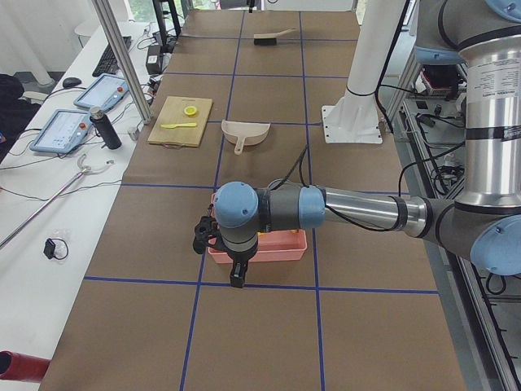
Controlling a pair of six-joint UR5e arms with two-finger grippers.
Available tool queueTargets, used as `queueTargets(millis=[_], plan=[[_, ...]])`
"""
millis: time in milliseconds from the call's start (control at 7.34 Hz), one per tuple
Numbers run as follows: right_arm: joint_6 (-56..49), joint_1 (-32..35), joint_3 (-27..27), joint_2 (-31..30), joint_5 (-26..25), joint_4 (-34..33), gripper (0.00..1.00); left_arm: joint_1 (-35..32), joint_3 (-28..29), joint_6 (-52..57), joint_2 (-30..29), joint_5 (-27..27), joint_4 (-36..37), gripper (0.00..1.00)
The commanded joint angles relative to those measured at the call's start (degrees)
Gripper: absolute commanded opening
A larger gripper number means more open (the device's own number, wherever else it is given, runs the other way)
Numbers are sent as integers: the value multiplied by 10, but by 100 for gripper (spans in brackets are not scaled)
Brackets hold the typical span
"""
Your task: Sweep and dump trash into bin
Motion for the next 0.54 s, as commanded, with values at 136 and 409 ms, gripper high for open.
queueTargets(millis=[136, 409], plan=[[1, 0, -1, -2, -3, -1, 100, 0, -1, -1, -9, -1, 0, 99], [0, 0, 1, -1, -5, 1, 100, 1, 1, 0, -15, -2, -5, 99]])
